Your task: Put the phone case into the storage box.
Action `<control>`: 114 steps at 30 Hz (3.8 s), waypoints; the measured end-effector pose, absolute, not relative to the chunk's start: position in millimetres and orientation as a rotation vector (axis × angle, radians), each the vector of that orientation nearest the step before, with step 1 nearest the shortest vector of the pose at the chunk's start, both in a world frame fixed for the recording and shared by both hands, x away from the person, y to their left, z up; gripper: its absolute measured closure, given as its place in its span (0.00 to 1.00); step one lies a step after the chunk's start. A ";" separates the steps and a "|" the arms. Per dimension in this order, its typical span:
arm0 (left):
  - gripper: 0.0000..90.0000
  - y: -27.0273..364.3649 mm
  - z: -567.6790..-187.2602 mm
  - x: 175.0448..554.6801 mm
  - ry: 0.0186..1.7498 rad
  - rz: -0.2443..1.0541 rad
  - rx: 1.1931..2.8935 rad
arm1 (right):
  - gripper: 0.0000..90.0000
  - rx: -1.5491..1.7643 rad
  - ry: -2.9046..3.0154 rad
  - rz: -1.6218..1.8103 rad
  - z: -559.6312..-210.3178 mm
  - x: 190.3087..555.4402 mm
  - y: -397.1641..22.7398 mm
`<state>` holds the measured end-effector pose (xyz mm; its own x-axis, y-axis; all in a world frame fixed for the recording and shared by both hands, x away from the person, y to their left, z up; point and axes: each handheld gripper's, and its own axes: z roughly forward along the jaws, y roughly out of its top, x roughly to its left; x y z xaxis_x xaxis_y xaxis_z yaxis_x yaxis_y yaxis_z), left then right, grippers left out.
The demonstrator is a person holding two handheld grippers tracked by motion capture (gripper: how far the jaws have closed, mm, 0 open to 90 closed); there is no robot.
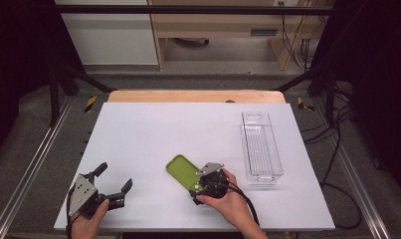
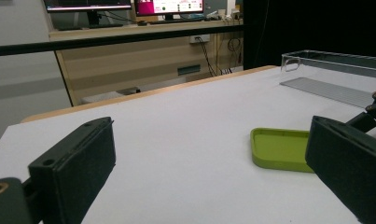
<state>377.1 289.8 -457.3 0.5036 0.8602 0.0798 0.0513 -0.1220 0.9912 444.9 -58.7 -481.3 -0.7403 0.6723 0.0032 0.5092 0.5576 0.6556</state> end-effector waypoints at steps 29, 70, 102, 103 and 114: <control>0.02 224.0 -450.3 376.0 0.571 0.883 1.780 | 0.20 0.943 2.690 0.760 -386.1 494.1 -68.1; 0.12 130.2 -455.2 422.4 0.303 1.232 1.982 | 0.19 0.855 2.758 0.716 -328.9 486.1 -72.3; 0.56 115.3 -456.2 432.1 0.202 1.407 2.022 | 0.19 0.830 2.818 0.760 -326.3 482.3 -62.4; 0.57 115.1 -456.2 431.7 0.197 1.408 2.024 | 0.19 0.834 2.819 0.761 -326.3 482.5 -62.7; 0.68 114.7 -454.3 429.1 0.175 1.411 2.023 | 0.19 0.848 2.819 0.777 -326.4 484.1 -68.4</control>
<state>429.1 114.7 -454.3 0.4097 0.4573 0.7894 -0.2505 -0.7757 0.5793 484.1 -68.4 -326.4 -0.8407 0.5389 0.0524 0.4896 0.7153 0.4986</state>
